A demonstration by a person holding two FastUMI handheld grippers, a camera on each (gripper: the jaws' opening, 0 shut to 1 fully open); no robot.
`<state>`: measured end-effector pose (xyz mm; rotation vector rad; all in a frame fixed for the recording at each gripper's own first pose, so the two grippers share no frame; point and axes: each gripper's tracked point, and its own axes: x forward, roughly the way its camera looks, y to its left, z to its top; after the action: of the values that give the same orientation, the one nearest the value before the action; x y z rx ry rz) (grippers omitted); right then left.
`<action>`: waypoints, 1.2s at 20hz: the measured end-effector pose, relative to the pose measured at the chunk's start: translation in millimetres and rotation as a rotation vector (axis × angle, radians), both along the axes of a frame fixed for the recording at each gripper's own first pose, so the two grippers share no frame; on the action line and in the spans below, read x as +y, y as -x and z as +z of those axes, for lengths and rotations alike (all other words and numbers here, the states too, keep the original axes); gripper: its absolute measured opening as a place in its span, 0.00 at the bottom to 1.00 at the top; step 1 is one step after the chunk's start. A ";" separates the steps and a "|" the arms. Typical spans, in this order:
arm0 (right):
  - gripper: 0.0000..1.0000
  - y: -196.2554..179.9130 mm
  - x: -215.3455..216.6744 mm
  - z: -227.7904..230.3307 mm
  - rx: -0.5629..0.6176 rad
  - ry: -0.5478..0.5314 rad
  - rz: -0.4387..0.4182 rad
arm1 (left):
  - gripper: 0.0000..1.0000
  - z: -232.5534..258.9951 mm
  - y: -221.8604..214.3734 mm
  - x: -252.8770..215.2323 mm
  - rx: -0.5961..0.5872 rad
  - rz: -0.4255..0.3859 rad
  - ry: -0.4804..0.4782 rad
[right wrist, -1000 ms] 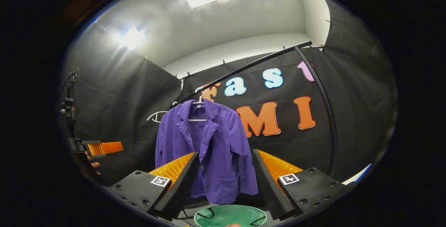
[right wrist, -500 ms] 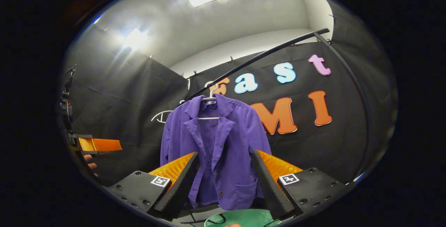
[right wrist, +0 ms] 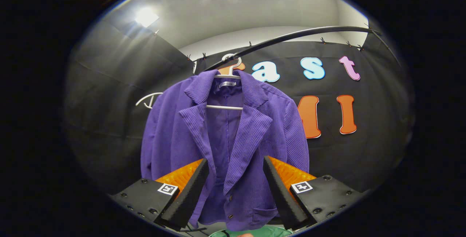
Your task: Grasp the clothes on the hanger with both hands and then place them into the laundry hamper below.
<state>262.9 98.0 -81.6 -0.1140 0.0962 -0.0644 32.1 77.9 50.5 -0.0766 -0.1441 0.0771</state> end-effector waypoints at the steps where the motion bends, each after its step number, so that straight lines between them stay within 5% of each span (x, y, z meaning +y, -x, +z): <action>1: 0.97 -14.8 -6.8 -11.0 0.018 -0.009 -0.044 | 0.95 0.1 1.6 0.6 0.000 -0.004 0.009; 6: 0.97 -69.7 -45.3 -56.9 0.092 -0.096 -0.195 | 0.92 -7.4 3.8 2.2 0.032 -0.067 0.069; 10: 0.96 -88.4 -68.5 -58.1 0.087 -0.089 -0.221 | 0.95 -17.3 -5.0 11.5 0.062 -0.043 0.048; 15: 0.21 -67.3 -88.5 -27.0 0.064 -0.226 -0.094 | 0.95 -28.2 -16.6 -4.6 0.064 -0.049 0.033; 16: 0.13 -60.8 -88.7 -16.9 0.060 -0.273 -0.051 | 0.95 -29.3 -22.0 -12.1 0.059 -0.056 0.041; 17: 0.07 -54.7 -89.5 -5.5 0.050 -0.311 -0.008 | 0.95 -31.6 -30.2 -24.5 0.061 -0.073 0.057; 24: 0.07 23.0 -132.2 97.1 -0.131 -0.307 0.075 | 0.95 -48.9 -99.3 -153.1 0.148 -0.335 0.071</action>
<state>239.9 -34.2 15.6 0.1928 -0.0302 0.0186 131.4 -75.3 1.5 -0.1640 0.0204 -0.2461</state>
